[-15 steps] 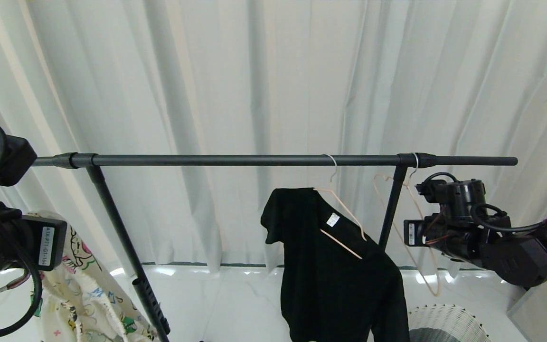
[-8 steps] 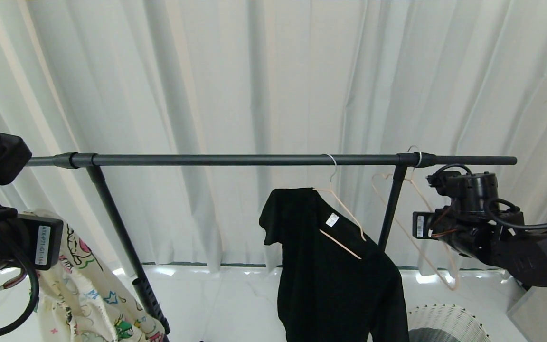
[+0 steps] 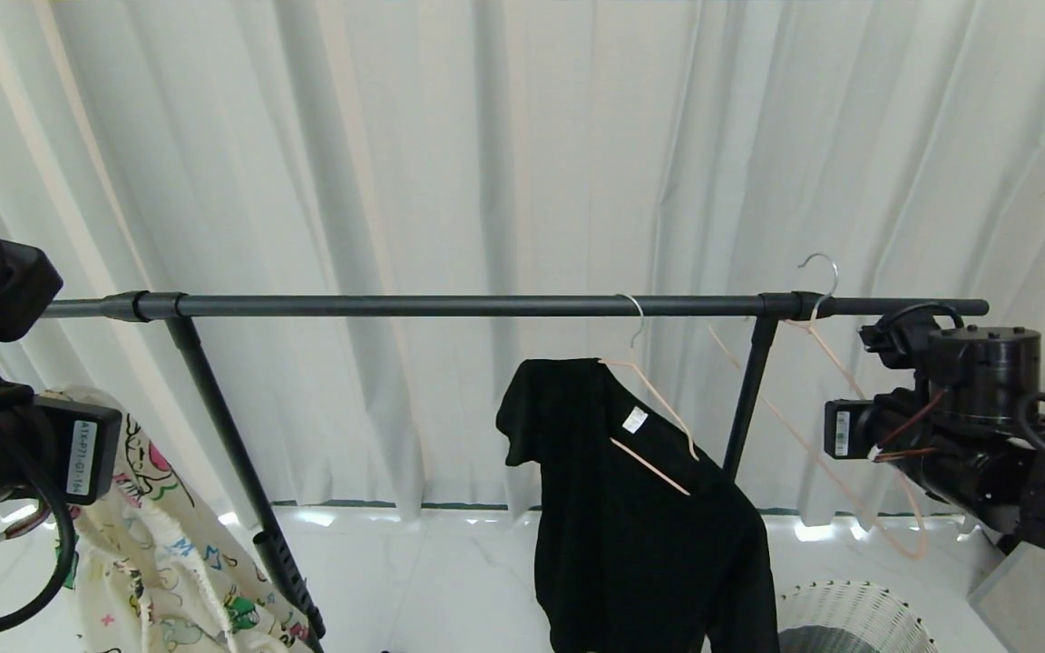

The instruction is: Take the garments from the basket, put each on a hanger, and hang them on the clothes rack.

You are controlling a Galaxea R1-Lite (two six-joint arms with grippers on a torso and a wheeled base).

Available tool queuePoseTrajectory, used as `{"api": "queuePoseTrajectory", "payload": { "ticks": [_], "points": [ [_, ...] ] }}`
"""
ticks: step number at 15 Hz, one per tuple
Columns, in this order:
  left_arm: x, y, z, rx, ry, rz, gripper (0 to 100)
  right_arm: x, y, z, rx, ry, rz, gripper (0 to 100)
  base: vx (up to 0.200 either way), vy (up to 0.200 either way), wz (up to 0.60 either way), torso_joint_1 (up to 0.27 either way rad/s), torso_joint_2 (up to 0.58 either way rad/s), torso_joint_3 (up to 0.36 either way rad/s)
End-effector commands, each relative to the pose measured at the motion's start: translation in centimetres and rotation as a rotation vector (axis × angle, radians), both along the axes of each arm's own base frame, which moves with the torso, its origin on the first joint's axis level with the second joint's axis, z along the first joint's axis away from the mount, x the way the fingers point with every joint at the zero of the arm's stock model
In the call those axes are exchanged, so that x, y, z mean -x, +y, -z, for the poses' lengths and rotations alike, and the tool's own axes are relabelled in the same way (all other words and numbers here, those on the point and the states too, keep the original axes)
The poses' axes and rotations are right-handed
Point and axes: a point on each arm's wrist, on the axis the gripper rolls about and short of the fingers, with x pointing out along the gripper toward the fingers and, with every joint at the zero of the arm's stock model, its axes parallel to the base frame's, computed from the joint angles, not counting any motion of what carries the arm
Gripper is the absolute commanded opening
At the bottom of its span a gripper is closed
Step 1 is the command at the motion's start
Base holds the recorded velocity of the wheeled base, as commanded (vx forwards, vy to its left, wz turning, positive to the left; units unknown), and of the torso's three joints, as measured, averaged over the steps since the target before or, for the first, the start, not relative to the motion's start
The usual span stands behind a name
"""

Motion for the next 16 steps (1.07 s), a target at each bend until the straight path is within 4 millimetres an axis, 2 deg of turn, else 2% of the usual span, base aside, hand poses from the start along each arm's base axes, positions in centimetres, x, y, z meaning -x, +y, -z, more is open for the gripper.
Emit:
{"api": "queuePoseTrajectory", "payload": {
  "ticks": [1, 2, 4, 7, 12, 16],
  "points": [
    [-0.3, -0.1, 0.1, 0.000, -0.003, 0.000, 0, 2.2, -0.4, 0.1, 0.010, -0.039, -0.025, 0, 0.000, 0.000, 0.00, 0.000, 0.00, 0.000],
    [-0.4, -0.1, 0.1, -0.006, -0.008, 0.003, 0, 3.0, -0.5, 0.4, 0.011, -0.049, -0.030, 0, 0.000, 0.000, 0.00, 0.000, 0.00, 0.000],
    [-0.5, -0.1, 0.1, -0.019, -0.005, 0.010, 0, 4.5, -0.8, 0.6, 0.041, -0.050, -0.011, 0, -0.200, 0.000, 0.00, 0.007, 0.00, -0.002],
    [-0.5, -0.1, 0.0, -0.014, -0.016, 0.008, 0, 5.7, -1.1, 0.4, 0.051, -0.062, -0.010, 0, -0.200, 0.000, 0.00, 0.007, 0.01, 0.001],
    [-0.3, 0.0, 0.1, -0.014, -0.015, 0.012, 0, 6.6, -1.2, -0.1, 0.058, -0.082, -0.030, 0, -0.200, 0.000, 0.00, -0.003, 0.00, 0.003],
    [-0.2, 0.0, 0.1, -0.009, -0.022, 0.012, 0, 7.8, -0.1, -1.1, 0.034, -0.126, -0.102, 0, -0.200, 0.000, 0.00, 0.000, 0.01, 0.002]
  ]
}}
